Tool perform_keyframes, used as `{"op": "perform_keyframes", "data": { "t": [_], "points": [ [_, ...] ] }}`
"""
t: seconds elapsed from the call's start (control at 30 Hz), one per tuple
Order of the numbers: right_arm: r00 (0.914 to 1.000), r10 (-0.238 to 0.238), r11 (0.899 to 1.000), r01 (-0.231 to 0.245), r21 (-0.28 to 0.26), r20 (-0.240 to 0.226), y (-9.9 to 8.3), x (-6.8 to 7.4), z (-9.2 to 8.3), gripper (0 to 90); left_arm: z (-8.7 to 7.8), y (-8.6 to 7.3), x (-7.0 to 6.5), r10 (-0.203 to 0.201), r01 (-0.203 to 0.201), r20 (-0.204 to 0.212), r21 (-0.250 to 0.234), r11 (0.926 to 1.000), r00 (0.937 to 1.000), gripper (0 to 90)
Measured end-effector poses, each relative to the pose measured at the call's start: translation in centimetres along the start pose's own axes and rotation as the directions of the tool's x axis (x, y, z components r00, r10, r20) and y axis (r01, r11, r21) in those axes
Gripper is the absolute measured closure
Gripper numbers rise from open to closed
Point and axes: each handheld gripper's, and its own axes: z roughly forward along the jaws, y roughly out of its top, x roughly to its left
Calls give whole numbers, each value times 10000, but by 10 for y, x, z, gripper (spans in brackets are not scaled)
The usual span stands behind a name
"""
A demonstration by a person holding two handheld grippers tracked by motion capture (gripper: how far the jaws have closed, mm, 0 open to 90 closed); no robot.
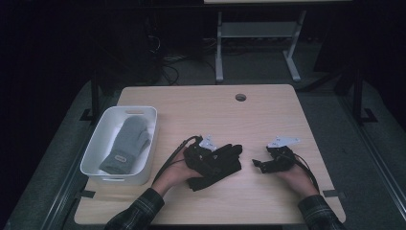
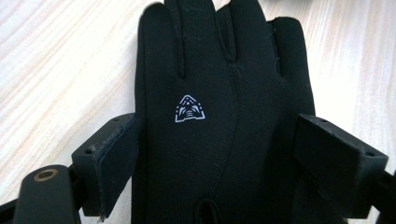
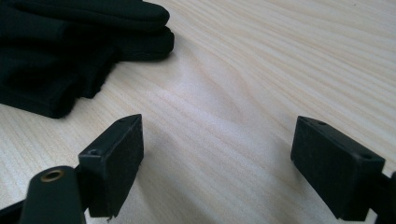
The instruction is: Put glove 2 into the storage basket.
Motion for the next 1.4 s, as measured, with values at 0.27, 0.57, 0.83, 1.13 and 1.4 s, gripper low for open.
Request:
{"op": "perform_keyframes", "data": {
  "t": [0.27, 0.57, 0.83, 1.13, 1.4],
  "points": [
    [10000, -5, 10000, 5, -3, 1, 0, 0, 0, 170, 6, -5, 2, -119, 119, -31, -66, 9999, 9999, 123],
    [10000, 7, 10000, -7, -3, 3, 0, 0, 0, 170, 10, -8, 4, -380, 379, 280, 45, 9993, 9989, 142],
    [10000, 1, 10000, -1, -3, 4, 0, 0, 0, 171, 5, -6, -1, -38, 32, 1086, 63, 10000, 9941, 461],
    [10000, 25, 10000, -25, 10, 3, 0, 0, 0, 171, 4, -5, -1, -625, 601, 1436, 210, 9980, 9877, 660],
    [10000, -8, 10000, 8, -5, 20, 0, 0, 0, 163, -3, 1, -3, -825, 792, 1448, 282, 9965, 9860, 668]
  ]
}}
